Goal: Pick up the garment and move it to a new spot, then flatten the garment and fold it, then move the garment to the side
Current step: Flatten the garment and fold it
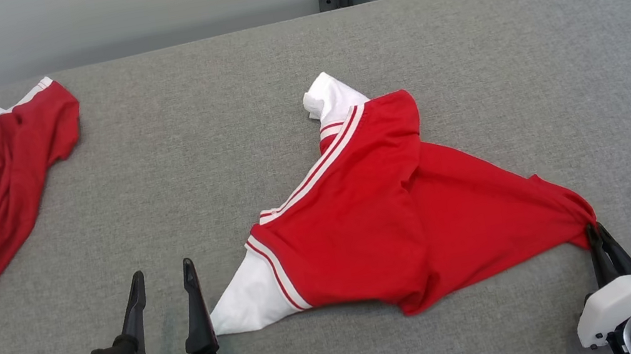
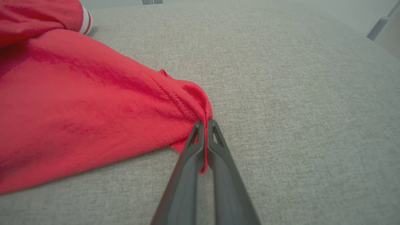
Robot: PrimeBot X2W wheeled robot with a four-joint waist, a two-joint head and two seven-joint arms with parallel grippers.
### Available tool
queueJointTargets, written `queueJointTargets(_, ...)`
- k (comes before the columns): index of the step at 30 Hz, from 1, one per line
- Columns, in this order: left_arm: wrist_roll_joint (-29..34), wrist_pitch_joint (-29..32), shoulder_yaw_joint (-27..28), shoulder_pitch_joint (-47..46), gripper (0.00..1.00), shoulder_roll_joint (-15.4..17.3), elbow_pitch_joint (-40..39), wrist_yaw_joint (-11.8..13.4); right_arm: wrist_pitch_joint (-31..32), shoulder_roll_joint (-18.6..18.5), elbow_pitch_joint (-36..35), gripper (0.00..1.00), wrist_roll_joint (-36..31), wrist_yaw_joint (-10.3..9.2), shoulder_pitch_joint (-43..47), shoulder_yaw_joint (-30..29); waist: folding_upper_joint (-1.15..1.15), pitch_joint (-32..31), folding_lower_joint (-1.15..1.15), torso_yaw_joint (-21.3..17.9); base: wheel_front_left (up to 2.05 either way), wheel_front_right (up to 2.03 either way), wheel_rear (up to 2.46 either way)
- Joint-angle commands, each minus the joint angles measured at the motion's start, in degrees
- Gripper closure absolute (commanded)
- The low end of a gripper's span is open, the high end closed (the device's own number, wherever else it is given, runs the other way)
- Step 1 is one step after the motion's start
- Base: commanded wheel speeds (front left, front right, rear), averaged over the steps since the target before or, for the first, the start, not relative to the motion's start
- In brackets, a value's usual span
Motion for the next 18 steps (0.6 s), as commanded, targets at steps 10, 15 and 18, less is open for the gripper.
queueJointTargets(10, 0.73, 0.03, 0.37, -0.88, 0.0, 0.1, 0.53, -0.39, -0.04, -0.29, -3.84, 0.0, 1.27, -0.1, 0.2, -3.01, 0.0, -0.45, 0.0, -0.62, 0.0, 0.0, 0.0)
queueJointTargets(15, 0.15, 0.03, -0.14, -0.66, 0.0, 0.1, 0.38, -0.02, -0.04, -0.26, -11.36, 0.0, 1.13, -0.09, -0.31, -4.76, 0.0, -0.93, 0.0, 0.62, 0.0, 0.0, 0.0)
queueJointTargets(18, -0.18, 0.03, -0.52, -0.71, 0.0, 0.1, 0.15, 0.15, -0.04, -0.15, -14.06, 0.0, 2.23, -0.07, -1.15, -2.71, 0.0, -0.94, 0.0, 1.56, 0.0, 0.0, 0.0)
